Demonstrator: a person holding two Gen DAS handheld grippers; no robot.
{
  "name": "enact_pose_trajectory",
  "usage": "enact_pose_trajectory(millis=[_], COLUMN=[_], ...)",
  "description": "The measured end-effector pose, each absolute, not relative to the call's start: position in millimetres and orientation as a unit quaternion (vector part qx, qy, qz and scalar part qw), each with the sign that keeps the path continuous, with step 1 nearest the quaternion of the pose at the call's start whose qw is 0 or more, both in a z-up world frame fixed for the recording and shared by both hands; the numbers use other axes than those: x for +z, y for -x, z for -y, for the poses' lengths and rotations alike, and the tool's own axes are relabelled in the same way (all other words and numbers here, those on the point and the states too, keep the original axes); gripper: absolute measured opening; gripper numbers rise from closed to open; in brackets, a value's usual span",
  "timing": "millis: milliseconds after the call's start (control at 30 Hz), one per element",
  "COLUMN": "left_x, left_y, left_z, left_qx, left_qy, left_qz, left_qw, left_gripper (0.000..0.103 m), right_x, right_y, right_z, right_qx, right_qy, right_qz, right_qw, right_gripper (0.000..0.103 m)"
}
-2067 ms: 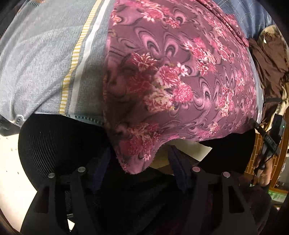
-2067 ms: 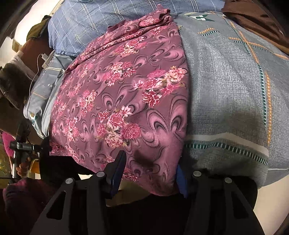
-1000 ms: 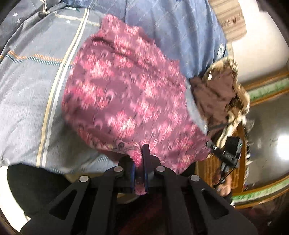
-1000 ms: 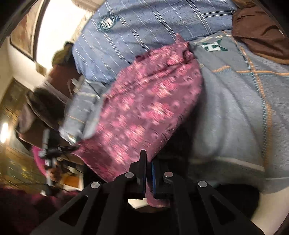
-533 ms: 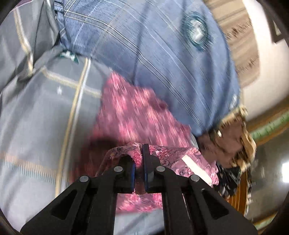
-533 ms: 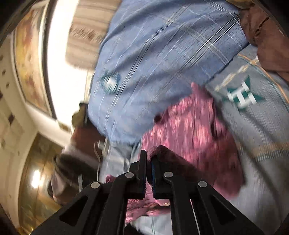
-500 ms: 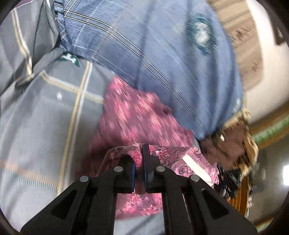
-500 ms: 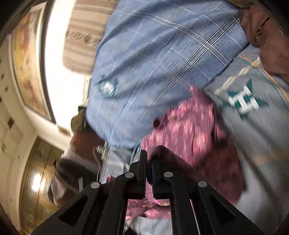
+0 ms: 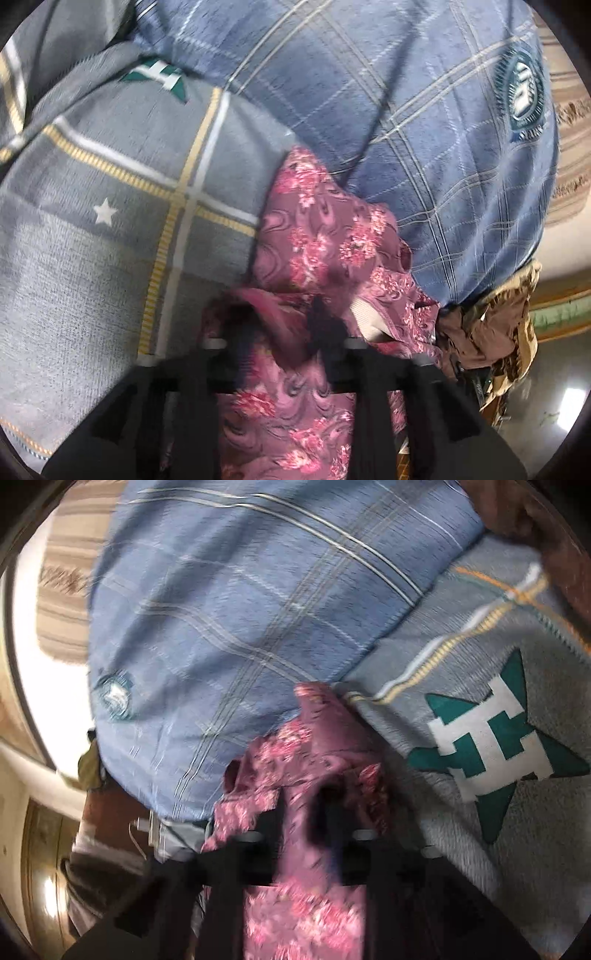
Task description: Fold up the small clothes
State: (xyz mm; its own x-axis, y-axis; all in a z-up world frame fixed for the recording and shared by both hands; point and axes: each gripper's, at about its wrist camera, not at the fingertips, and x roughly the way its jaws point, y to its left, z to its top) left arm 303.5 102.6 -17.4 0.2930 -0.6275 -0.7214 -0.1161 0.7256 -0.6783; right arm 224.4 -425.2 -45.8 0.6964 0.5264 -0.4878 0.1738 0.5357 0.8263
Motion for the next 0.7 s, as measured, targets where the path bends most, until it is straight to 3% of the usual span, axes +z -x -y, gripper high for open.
enact_pose_trajectory(millis=[33, 133, 167, 200, 233, 467, 700], left_x=[-14.7, -14.4, -14.6, -14.4, -13.2, 14.5, -1.4], left_y=[-304.3, -311.2, -313.7, -315.1, -316.6, -348.6, -409.0], left_z=[-101.5, -93.4, -91.3, -89.6, -88.6, -91.6, -89.6], left_qx=[-0.174, -0.177, -0.179, -0.184, -0.185, -0.165, -0.097], left_qy=[0.324, 0.32, 0.322, 0.323, 0.323, 0.332, 0.329], left_qz=[-0.566, -0.566, -0.566, -0.566, -0.566, -0.527, -0.54], left_qw=[0.738, 0.739, 0.738, 0.736, 0.735, 0.765, 0.769], left_gripper=[0.048, 0.043, 0.025, 0.015, 0.01, 0.006, 0.006], right_x=[-44.0, -44.2, -42.0, -40.5, -38.5, 3.6, -34.4], right_y=[-222.3, -227.5, -231.3, -232.4, -234.8, -260.3, -310.5], right_z=[421.9, 408.8, 402.3, 399.2, 397.2, 421.4, 447.3], right_qx=[0.116, 0.123, 0.12, 0.12, 0.124, 0.137, 0.09], right_qy=[-0.463, -0.429, -0.402, -0.387, -0.376, -0.436, -0.512], right_qz=[-0.379, -0.41, -0.424, -0.43, -0.434, -0.335, -0.321], right_qw=[0.793, 0.795, 0.803, 0.807, 0.809, 0.824, 0.792], right_gripper=[0.054, 0.054, 0.041, 0.012, 0.007, 0.006, 0.008])
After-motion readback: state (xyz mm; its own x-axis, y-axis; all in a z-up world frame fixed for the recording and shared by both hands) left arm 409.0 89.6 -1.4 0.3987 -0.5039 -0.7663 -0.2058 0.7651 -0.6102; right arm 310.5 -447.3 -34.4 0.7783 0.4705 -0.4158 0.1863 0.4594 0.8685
